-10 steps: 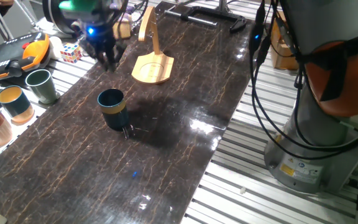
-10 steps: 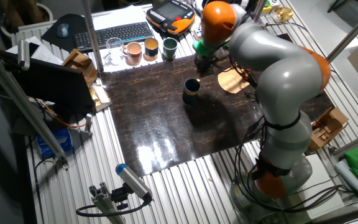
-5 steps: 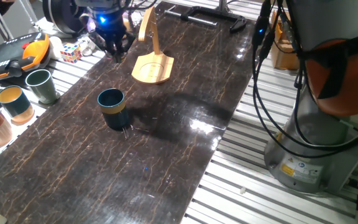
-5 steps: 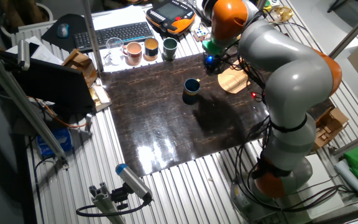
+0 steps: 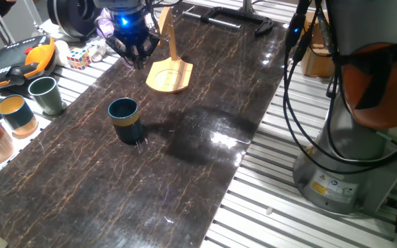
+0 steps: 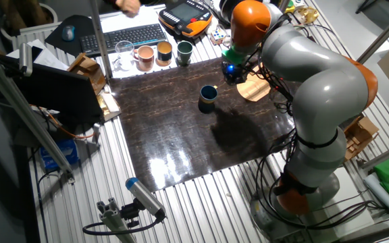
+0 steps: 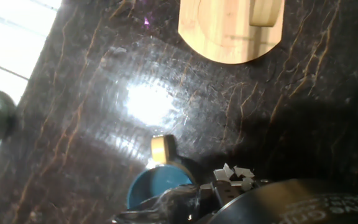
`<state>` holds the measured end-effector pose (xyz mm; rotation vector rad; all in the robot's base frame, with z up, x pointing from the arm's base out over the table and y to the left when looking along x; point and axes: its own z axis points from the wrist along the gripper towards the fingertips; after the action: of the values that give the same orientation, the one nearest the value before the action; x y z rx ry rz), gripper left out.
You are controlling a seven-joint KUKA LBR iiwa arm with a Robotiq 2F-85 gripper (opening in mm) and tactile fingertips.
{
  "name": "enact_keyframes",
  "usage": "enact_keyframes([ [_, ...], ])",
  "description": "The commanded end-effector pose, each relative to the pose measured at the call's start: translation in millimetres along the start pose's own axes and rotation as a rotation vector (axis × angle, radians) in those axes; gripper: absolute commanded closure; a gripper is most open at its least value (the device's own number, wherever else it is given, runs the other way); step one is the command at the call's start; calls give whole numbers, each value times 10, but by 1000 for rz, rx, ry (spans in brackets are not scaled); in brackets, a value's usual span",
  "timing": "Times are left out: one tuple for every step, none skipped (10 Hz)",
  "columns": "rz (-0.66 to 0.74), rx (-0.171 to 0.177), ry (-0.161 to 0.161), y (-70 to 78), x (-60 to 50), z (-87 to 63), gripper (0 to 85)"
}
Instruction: Take the cup off the cup rack
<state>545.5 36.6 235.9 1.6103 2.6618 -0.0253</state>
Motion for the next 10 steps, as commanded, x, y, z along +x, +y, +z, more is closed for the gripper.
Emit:
enact_keyframes([
  [-20, 5, 1, -13, -7, -7, 840],
  [-35, 4, 3, -35, -16, -20, 843],
  [-57, 1, 1, -56, -14, -32, 843],
  [-86, -3, 3, -66, -7, -38, 843],
  [-112, -6, 4, -78, -9, -42, 843],
  [-136, -10, 9, -86, -17, -43, 843],
  [-156, -20, 17, -90, -25, -42, 843],
  [-177, -23, 17, -94, -40, -47, 843],
  [-191, -28, 21, -99, -57, -54, 843],
  [-203, -31, 26, -102, -67, -60, 843],
])
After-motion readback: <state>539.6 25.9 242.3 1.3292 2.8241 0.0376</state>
